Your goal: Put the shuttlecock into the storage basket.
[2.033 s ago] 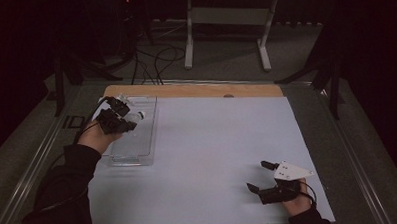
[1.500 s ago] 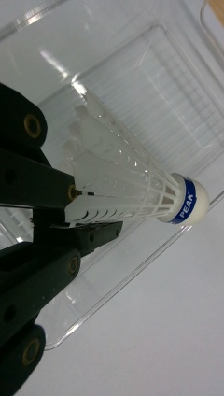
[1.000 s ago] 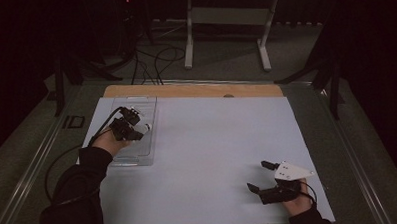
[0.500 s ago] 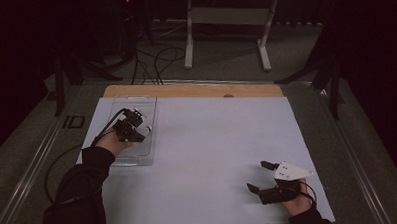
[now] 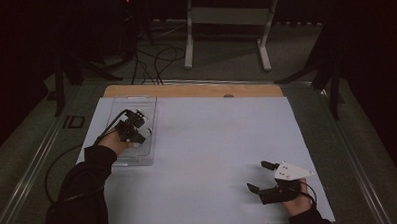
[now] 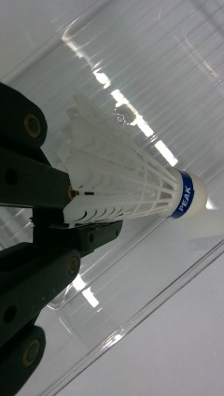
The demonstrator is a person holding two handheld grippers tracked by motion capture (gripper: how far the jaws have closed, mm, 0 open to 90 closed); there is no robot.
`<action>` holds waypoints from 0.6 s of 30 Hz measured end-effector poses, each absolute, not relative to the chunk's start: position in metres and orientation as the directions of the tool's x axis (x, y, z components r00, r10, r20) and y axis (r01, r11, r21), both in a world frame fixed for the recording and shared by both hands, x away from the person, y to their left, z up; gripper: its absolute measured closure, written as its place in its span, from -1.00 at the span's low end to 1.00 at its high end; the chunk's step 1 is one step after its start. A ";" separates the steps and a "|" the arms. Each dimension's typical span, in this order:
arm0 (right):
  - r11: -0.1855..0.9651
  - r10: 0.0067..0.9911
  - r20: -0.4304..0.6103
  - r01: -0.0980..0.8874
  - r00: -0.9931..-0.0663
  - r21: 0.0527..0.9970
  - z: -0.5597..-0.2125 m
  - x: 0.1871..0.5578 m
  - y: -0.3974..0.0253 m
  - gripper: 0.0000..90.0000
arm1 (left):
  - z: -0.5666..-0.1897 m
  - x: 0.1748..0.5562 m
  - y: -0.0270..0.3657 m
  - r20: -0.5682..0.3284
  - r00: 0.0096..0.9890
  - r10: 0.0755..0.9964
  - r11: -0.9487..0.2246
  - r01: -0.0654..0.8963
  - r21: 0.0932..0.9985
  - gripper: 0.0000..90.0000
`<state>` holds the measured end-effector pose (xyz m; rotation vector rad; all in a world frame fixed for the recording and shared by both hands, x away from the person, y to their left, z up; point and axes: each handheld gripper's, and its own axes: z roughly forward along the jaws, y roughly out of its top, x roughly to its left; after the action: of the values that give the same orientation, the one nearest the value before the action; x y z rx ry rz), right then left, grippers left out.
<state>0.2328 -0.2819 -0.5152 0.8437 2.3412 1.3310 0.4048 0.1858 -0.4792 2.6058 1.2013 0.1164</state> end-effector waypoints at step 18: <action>0.394 0.633 0.011 0.334 -0.774 0.857 -0.514 0.232 -0.281 -0.81 | -0.491 0.409 0.184 -0.042 0.630 0.776 -0.605 0.761 0.236 0.77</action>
<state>0.2322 -0.2815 -0.5144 0.8425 2.3391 1.3278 0.4090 0.1843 -0.4905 2.6211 1.2563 0.0948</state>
